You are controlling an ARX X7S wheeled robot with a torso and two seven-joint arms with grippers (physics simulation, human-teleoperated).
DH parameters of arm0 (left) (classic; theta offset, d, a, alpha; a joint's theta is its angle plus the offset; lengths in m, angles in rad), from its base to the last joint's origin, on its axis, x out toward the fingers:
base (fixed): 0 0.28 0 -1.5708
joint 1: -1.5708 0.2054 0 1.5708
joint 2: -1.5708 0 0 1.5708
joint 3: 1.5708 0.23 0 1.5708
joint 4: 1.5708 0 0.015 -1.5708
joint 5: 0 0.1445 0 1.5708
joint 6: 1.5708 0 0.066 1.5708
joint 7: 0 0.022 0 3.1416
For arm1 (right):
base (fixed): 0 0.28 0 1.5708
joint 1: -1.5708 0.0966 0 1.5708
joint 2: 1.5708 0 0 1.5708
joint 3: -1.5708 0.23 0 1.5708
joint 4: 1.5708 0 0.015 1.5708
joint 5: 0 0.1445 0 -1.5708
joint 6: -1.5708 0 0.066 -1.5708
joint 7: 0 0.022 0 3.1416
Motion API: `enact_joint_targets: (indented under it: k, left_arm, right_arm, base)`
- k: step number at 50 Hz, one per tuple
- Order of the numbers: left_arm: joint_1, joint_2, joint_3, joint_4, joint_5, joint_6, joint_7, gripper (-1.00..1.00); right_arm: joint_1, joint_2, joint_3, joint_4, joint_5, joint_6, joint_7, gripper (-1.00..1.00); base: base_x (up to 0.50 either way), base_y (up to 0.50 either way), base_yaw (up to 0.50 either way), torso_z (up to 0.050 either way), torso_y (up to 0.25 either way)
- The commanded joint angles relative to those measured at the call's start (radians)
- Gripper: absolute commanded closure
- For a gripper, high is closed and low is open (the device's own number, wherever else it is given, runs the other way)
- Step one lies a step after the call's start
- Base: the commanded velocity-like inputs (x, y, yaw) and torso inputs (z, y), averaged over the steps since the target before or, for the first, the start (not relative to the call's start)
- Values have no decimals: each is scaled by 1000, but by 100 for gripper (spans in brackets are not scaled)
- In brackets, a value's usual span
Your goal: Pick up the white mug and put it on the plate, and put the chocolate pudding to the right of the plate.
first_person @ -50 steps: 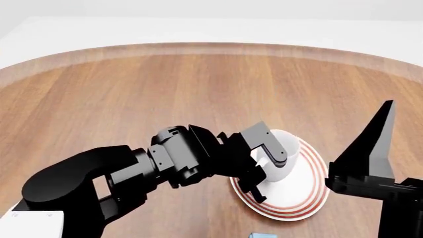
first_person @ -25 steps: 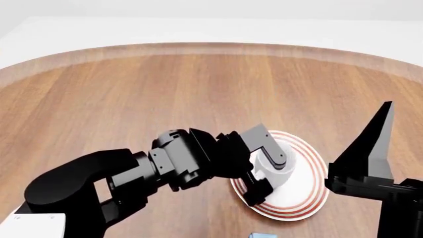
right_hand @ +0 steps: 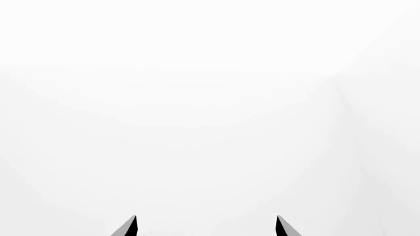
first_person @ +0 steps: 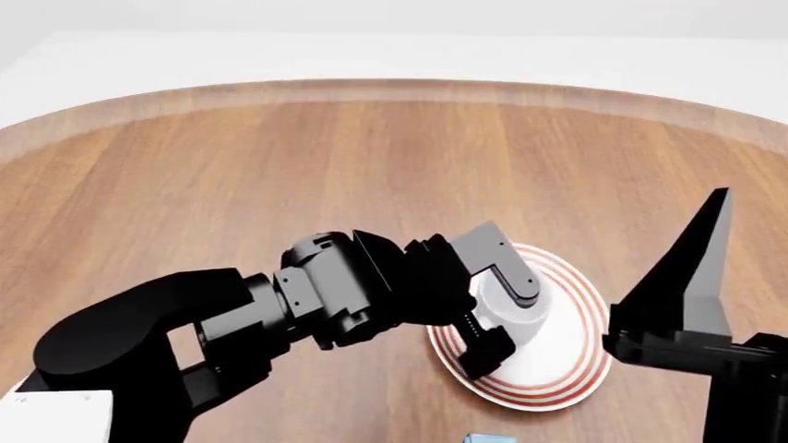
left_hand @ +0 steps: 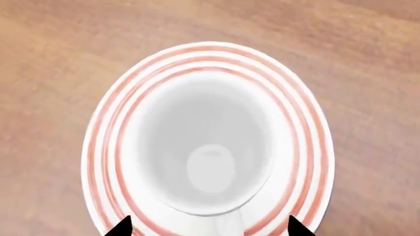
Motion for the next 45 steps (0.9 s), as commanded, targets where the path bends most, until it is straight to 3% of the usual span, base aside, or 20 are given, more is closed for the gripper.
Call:
enact_joint_targets:
  k: [1,26,45]
  left_arm:
    - [-39,-32,-41,87,-18,-9,-38,-100]
    - [-99,-232,-68,381,-62,-57,-123,-100]
    - [-126,-489,-191,520,-128,21,-137,-100]
  right_arm:
    - [-2,-11,16,-27,-39,10,-22,-100]
    - [7,-8,-3,-39,-56,27,-20,-100]
    - [4,0,-2,-48,-56,35,-16,-100]
  base:
    - [0,0,0,0,0]
    - [0,0,0,0,0]
    - [0,0,0,0,0]
